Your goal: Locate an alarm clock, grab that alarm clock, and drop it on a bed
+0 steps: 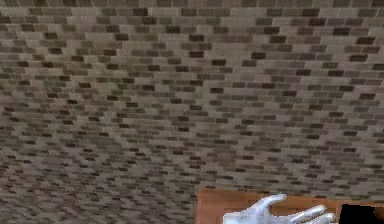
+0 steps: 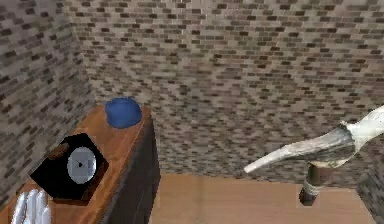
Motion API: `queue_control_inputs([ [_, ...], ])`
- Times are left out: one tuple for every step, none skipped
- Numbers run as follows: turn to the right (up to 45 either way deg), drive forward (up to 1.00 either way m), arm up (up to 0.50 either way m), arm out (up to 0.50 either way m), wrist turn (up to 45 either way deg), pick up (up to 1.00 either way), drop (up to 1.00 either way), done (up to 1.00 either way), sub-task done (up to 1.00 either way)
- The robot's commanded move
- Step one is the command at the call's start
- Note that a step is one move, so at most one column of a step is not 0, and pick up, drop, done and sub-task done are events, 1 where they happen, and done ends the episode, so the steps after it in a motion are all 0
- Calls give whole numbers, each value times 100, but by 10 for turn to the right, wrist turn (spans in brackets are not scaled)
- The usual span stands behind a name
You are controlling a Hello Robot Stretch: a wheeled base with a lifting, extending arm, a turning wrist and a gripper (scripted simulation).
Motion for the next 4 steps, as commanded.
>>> queue_control_inputs([
  [-300, 0, 0, 0, 0, 0, 0, 0, 0],
  [0, 0, 50, 0, 0, 0, 0, 0, 0],
  [0, 0, 28, 0, 0, 0, 0, 0, 0],
  [0, 0, 0, 28, 0, 0, 0, 0, 0],
])
